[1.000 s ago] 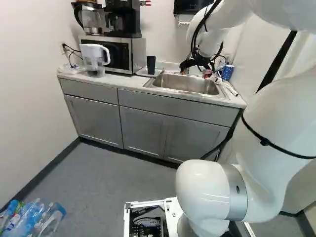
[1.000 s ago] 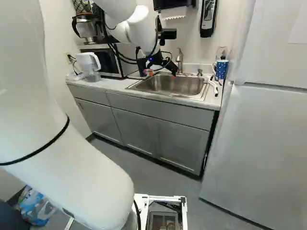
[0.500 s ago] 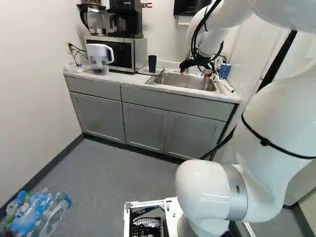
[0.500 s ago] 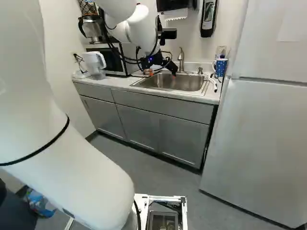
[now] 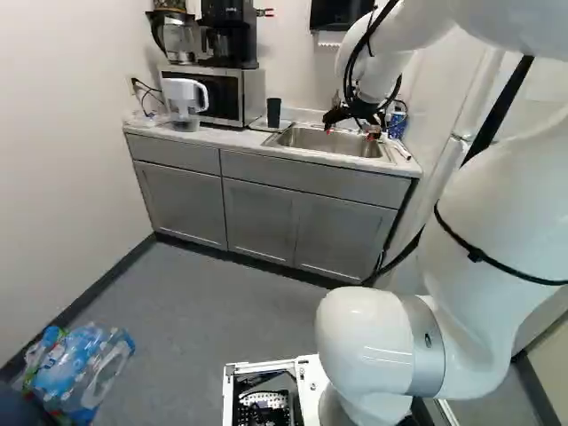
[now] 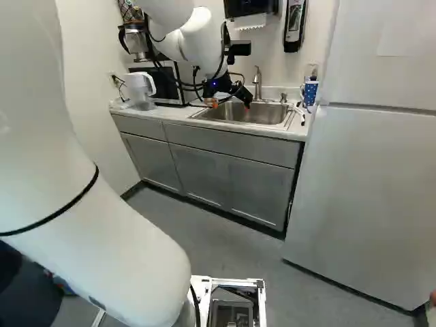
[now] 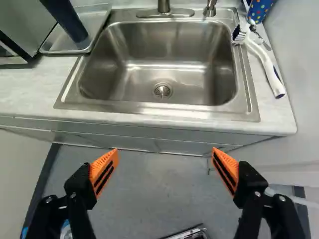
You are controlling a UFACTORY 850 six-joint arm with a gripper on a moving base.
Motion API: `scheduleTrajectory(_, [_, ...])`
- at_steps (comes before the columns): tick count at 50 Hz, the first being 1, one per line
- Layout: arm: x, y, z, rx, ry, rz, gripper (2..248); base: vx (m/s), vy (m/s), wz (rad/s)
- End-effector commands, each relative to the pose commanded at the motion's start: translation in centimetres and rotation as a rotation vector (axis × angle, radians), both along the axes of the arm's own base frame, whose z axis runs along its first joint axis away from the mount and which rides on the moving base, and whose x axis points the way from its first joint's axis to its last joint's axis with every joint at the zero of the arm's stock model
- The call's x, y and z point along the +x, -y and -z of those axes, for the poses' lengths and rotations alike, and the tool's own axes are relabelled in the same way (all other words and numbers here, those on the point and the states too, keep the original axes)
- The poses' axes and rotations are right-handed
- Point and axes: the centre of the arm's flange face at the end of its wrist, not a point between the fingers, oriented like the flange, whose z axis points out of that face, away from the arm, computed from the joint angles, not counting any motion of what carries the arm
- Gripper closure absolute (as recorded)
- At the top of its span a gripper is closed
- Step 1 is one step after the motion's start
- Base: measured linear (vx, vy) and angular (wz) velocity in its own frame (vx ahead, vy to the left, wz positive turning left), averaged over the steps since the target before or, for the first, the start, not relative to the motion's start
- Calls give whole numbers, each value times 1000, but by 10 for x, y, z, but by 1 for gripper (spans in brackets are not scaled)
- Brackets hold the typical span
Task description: Rinse the cup and place it in the tray
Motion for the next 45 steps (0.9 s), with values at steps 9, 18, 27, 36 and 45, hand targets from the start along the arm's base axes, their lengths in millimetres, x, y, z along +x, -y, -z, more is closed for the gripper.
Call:
scheduleTrajectory(9, [0, 0, 0, 0, 0, 0, 3, -137, 4, 27])
scheduleTrajectory(18, [0, 0, 0, 0, 0, 0, 3, -133, 4, 25])
scheduleTrajectory(27, [0, 0, 0, 0, 0, 0, 3, -55, 4, 8])
scheduleTrajectory(36, [0, 0, 0, 0, 1, 0, 3, 15, -2, -4])
scheduleTrajectory(45, [-1, -1, 3, -2, 5, -3, 3, 0, 0, 0])
